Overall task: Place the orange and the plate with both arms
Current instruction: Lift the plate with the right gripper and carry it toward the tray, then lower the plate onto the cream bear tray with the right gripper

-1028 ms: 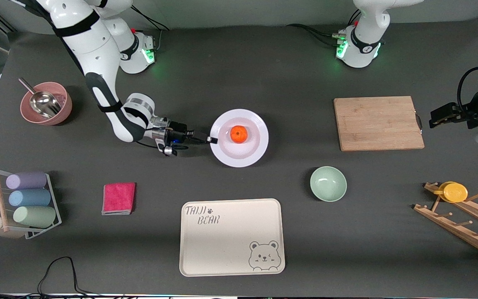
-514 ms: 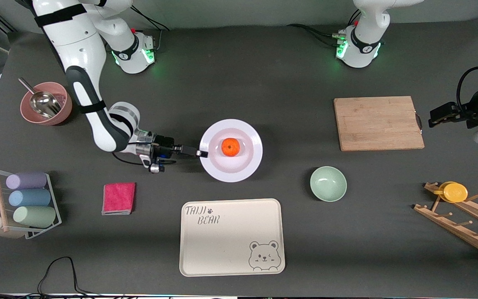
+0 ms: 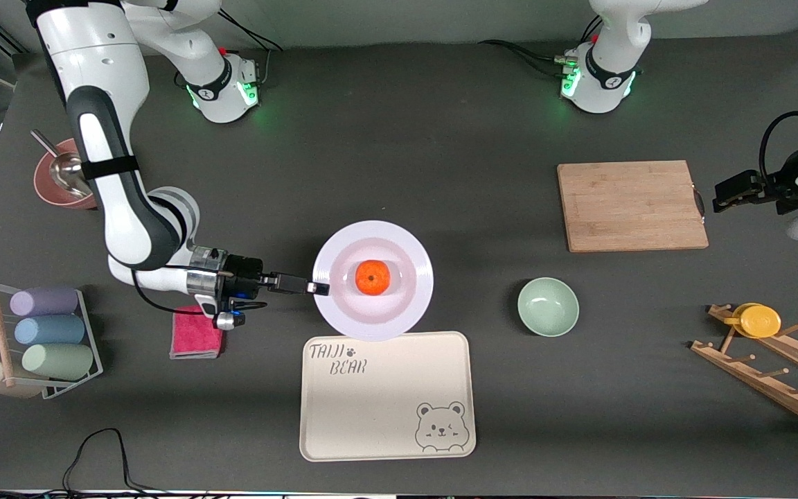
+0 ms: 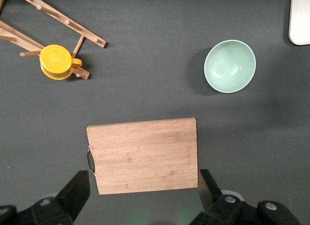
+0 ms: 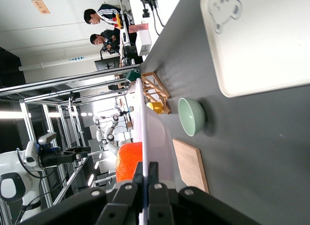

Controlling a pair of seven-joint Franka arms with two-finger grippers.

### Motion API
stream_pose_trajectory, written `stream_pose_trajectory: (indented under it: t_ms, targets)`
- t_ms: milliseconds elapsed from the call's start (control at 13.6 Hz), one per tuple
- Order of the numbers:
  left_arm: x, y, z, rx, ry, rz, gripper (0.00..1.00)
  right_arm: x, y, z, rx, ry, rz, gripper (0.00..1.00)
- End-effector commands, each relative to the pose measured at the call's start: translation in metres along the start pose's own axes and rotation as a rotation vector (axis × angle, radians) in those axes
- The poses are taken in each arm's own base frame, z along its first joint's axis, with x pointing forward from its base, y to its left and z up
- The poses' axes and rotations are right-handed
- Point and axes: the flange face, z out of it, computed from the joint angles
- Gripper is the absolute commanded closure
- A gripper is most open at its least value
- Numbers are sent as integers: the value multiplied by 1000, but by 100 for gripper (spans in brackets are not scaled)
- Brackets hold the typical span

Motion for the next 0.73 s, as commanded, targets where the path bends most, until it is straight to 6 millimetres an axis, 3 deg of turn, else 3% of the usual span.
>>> stream_pose_trajectory:
  t_ms: [0, 220, 441, 661]
  targets:
    - [-6, 15, -1, 9, -4, 32, 0, 42, -20, 3, -22, 2, 8, 100]
    - [-6, 6, -1, 14, -4, 18, 0, 85, -19, 19, -21, 7, 20, 100]
    - [-6, 7, -1, 14, -4, 19, 0, 120, 10, 28, -39, 17, 27, 100]
    - [-6, 8, -1, 15, -3, 21, 0, 143, 36, 44, -45, 20, -4, 100]
